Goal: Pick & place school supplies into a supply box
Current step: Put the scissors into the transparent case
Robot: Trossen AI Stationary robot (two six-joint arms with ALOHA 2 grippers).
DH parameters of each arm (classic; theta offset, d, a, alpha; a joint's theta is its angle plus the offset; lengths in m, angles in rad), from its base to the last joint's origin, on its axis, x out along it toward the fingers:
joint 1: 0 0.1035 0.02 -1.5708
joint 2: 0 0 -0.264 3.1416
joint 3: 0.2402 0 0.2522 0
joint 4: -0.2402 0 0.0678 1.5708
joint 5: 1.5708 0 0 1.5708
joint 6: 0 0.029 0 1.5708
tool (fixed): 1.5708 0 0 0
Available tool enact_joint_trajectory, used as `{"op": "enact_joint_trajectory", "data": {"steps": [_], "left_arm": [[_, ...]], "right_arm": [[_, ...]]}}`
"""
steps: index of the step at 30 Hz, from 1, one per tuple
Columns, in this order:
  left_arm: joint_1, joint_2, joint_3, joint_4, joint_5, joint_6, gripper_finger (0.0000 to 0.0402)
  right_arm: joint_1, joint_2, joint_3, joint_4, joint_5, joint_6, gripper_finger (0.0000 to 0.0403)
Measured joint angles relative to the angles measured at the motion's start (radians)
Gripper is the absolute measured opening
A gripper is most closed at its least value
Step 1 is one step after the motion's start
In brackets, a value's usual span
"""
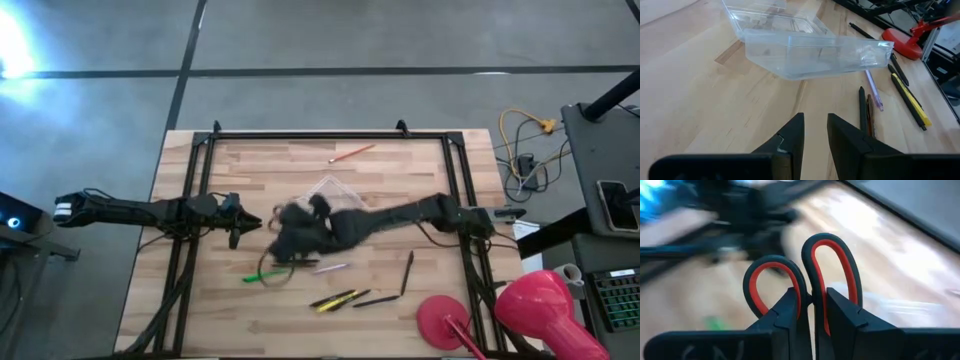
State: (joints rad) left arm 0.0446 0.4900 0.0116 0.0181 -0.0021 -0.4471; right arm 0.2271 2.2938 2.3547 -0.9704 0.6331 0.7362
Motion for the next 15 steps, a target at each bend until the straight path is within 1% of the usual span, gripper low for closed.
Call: {"op": "enact_joint_trajectory", "data": {"steps": [3,5,6,10,15], "left_arm": [[0.0,0.0,0.0,0.0,0.0,0.0,0.0069],[0.0,0.0,0.0,0.0,0.0,0.0,0.0069],[0.0,0.0,0.0,0.0,0.0,0.0,0.0069],[0.0,0.0,0.0,0.0,0.0,0.0,0.0069],[0.0,0.0,0.0,0.0,0.0,0.0,0.0069]], "right_arm": [[-0.067,-0.001,-0.004,-0.149,0.0,0.065,0.0067],[-0.107,-0.001,-0.025,-0.21,-0.004,0.099,0.0067],[-0.127,-0.001,-0.043,-0.209,-0.022,0.099,0.0067],[-0.196,-0.001,-0.133,-0.153,-0.182,0.064,0.0067],[-0.235,-0.001,-0.278,-0.033,-0.311,0.058,0.0068]]}}
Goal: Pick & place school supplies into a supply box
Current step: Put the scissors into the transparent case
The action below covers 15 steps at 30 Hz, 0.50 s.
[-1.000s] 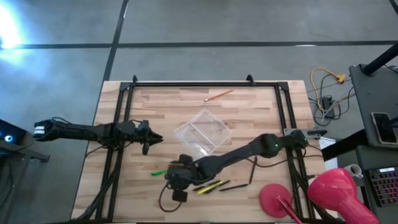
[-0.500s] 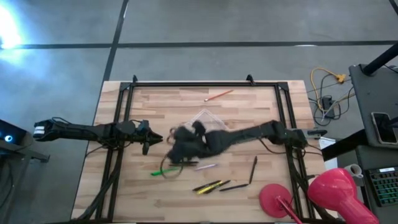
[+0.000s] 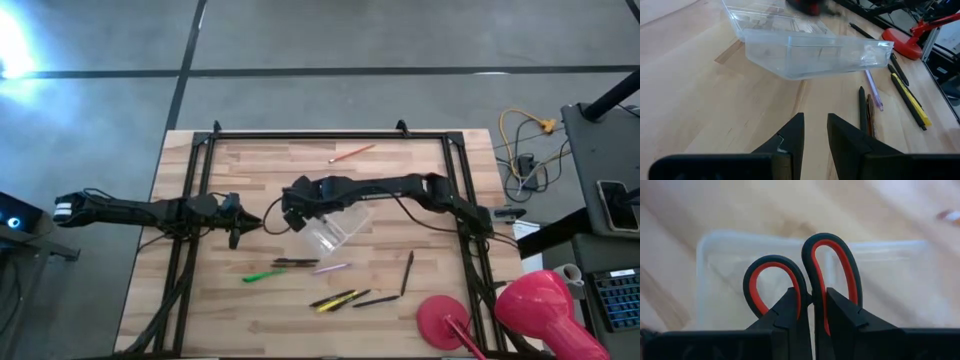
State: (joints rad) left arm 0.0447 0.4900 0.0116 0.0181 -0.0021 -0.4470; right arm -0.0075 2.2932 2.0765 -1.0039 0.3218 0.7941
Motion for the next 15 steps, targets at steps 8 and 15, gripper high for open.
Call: {"op": "enact_joint_trajectory", "data": {"steps": [8,15], "left_arm": [[0.0,0.0,0.0,0.0,0.0,0.014,0.0069],[0.0,0.0,0.0,0.0,-0.001,0.147,0.0069]], "right_arm": [[-0.006,0.0,-0.154,0.287,-0.22,-0.038,0.0075],[-0.006,0.0,-0.185,0.277,-0.244,0.054,0.0111]]}}
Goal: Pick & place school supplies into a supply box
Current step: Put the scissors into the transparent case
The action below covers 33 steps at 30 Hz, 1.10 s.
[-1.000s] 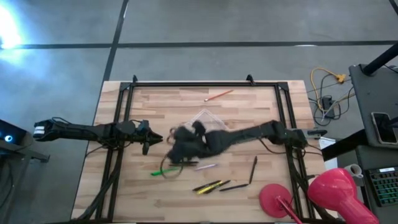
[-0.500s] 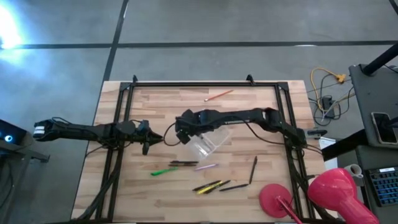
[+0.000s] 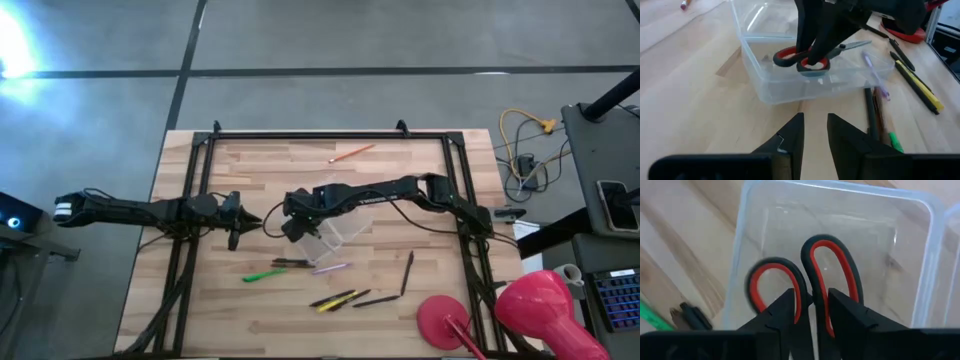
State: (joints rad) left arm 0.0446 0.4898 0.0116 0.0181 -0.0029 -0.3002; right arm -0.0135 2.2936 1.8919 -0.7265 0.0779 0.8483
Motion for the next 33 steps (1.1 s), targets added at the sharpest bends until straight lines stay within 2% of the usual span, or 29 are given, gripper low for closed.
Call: {"op": "enact_joint_trajectory", "data": {"steps": [5,11,14,19,22,33], "left_arm": [[0.0,0.0,0.0,0.0,0.0,0.002,0.0069],[0.002,0.001,0.0,0.0,0.0,0.003,0.0069],[0.002,0.0,0.0,0.0,0.0,-0.071,0.0069],[0.002,0.0,0.001,0.0,0.0,-0.324,0.0069],[0.002,0.0,0.0,0.0,0.001,-0.413,0.0069],[0.002,0.0,0.0,0.0,0.003,-0.442,0.0069]], "right_arm": [[-0.001,0.0,0.004,0.016,0.067,0.082,0.0127],[-0.049,0.0,0.01,0.094,0.094,0.09,0.0113],[-0.067,-0.002,0.024,0.078,0.03,0.032,0.0106],[-0.056,-0.019,0.052,-0.095,-0.068,-0.101,0.0099],[-0.031,-0.021,0.048,-0.175,-0.104,-0.145,0.0094],[0.006,0.019,0.019,-0.14,-0.115,-0.153,0.0082]]}}
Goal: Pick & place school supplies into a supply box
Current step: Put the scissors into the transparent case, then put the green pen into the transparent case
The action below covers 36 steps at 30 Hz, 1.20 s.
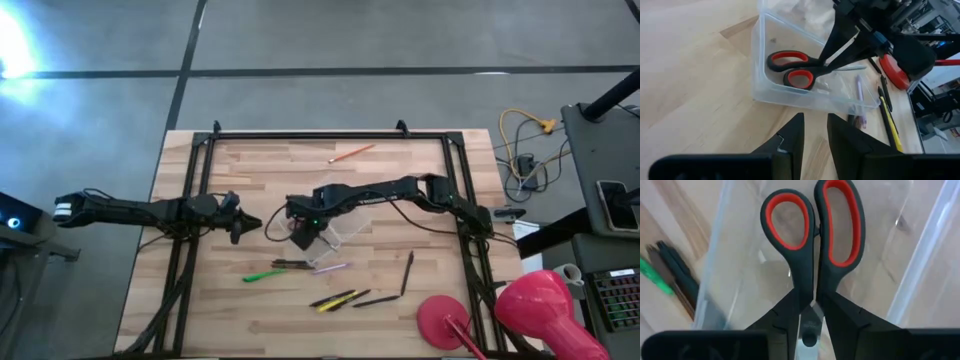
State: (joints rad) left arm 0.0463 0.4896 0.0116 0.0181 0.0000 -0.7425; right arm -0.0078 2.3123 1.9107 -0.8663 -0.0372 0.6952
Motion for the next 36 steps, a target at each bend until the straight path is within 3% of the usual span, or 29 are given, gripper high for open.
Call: {"op": "enact_joint_trajectory", "data": {"steps": [12,21,27,36], "left_arm": [[0.0,0.001,-0.001,0.0,0.001,0.0,0.0069],[-0.001,-0.001,0.007,0.0,0.084,-0.011,0.0069],[0.0,0.0,0.033,0.007,0.086,-0.279,0.0069],[0.0,0.0,0.042,0.007,0.068,-0.315,0.0069]], "right_arm": [[-0.016,0.045,0.011,0.224,-0.017,0.003,0.0082],[-0.015,-0.02,0.038,0.144,0.01,-0.06,0.0082],[-0.012,-0.074,0.056,0.011,0.128,-0.149,0.0082],[-0.007,-0.135,0.048,-0.075,0.172,-0.211,0.0082]]}}
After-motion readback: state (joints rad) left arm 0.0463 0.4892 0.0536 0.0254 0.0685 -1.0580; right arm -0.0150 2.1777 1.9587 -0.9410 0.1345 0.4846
